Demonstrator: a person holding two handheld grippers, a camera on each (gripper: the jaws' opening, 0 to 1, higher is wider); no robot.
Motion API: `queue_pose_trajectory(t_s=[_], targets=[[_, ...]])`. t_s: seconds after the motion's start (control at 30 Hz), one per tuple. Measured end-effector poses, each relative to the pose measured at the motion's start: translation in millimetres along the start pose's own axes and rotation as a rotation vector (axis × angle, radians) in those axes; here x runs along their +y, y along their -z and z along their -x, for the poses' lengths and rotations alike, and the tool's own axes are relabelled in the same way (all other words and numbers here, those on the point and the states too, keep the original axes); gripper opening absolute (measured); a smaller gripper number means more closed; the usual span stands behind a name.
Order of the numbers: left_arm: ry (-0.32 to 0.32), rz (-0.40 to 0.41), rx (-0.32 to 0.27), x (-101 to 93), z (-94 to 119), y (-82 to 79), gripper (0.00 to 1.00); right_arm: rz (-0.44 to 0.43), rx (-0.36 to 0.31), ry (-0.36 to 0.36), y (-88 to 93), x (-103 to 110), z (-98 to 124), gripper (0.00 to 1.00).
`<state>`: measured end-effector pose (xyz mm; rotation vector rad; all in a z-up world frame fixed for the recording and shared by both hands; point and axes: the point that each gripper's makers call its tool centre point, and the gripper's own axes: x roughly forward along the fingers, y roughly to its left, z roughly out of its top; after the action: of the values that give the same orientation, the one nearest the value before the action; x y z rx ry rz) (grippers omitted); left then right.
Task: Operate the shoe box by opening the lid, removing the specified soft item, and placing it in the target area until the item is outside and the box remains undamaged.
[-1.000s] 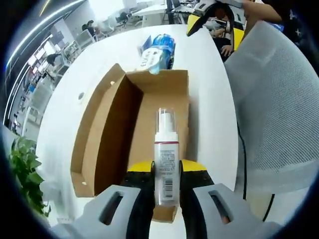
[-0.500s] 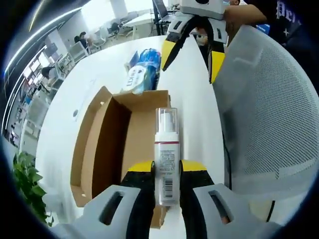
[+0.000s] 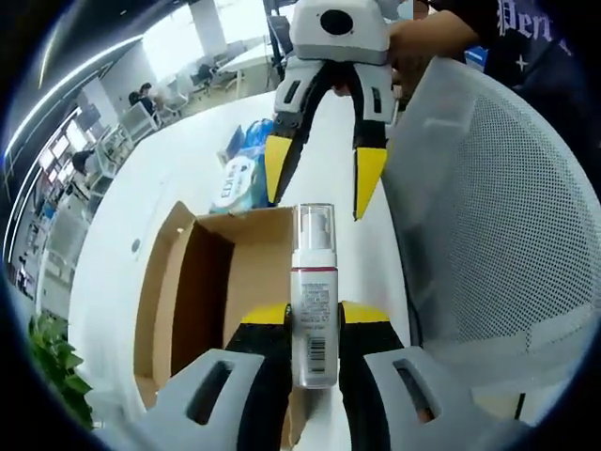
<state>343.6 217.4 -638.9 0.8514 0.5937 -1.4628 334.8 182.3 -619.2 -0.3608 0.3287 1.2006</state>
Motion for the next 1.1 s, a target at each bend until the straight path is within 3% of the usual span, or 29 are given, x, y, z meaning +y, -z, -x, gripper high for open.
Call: queue_pose_trajectory(t_s=[0.3,0.8,1.1], targets=[[0.005,-0.036,-0.071,-5.6,-2.5,-18.2,0.15,0.013,0.001,-0.051,-2.8,11.0,-0.4,0.17],[0.015,-0.078,-0.082,-11.9,-6.9,-16.6,0.17,0.043,0.028,-0.056,-1.7,17.0,1.3,0.14],[0.003,-0.047,-0.109,-11.6,-7.5,-21.2,0.18,0.036,0.051,-0.073,-5.7,15.5,6.2,0.14]])
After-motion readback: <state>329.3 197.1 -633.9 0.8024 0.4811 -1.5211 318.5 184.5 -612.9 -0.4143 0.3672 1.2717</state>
